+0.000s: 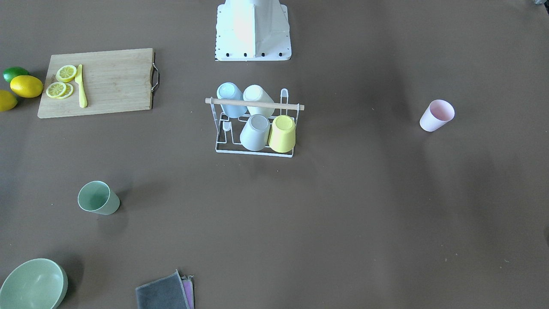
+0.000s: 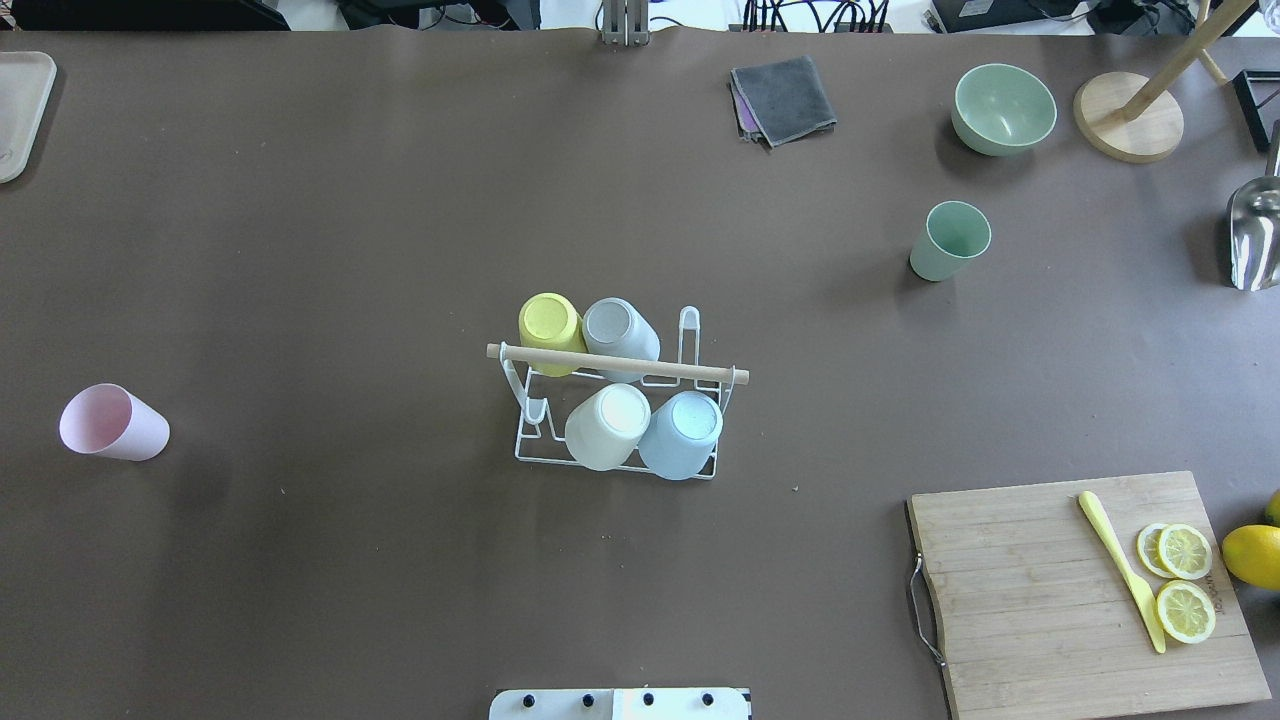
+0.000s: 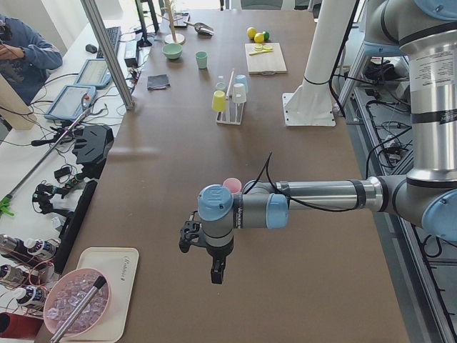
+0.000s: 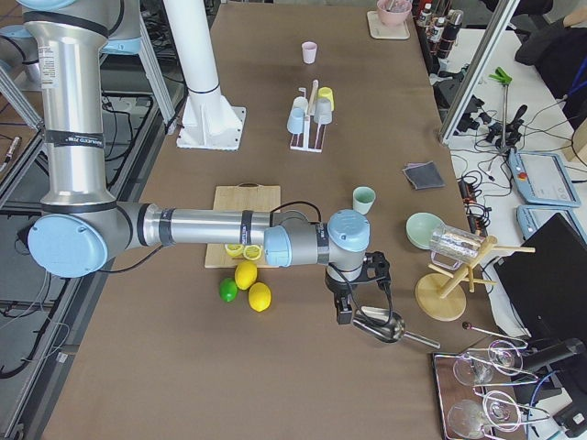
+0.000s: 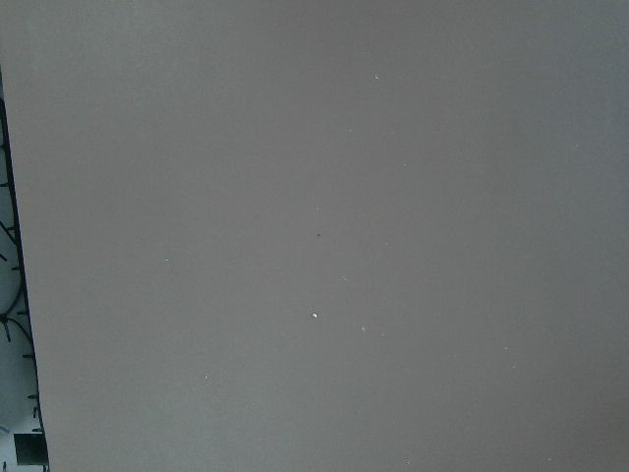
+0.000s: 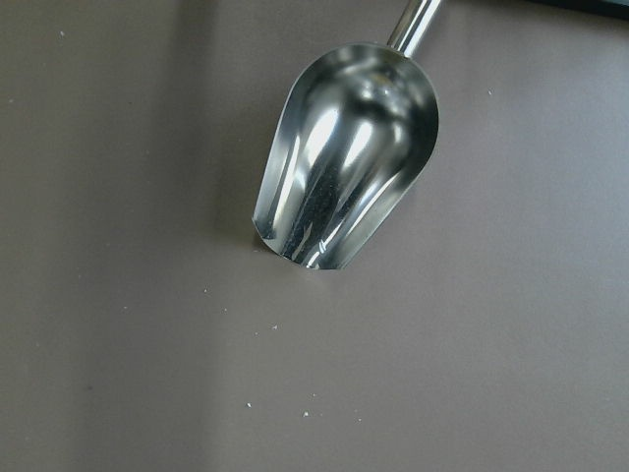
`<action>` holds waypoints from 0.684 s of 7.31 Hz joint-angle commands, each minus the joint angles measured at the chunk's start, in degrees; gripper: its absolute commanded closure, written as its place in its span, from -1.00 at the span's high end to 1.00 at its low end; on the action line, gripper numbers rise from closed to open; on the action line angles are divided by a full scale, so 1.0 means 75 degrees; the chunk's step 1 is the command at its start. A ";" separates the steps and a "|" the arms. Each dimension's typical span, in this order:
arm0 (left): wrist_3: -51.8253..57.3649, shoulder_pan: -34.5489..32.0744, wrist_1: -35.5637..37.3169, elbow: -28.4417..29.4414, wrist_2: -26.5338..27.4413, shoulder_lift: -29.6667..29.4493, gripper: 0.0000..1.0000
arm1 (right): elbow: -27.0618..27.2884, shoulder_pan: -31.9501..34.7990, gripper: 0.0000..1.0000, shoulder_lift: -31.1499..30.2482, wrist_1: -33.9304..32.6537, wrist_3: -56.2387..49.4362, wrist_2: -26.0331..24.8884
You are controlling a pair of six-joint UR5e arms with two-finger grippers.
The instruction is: Place cup on cup holder
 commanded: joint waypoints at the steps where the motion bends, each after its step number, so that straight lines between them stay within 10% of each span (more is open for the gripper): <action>1: -0.0007 -0.0013 -0.0005 -0.0051 -0.0063 0.0000 0.99 | 0.0002 0.0000 1.00 0.0000 0.0000 -0.0001 0.0016; 5: -0.0645 -0.0059 0.0042 -0.0027 -0.0775 0.0047 0.99 | 0.0014 0.0000 1.00 0.0081 0.0000 0.0011 0.0004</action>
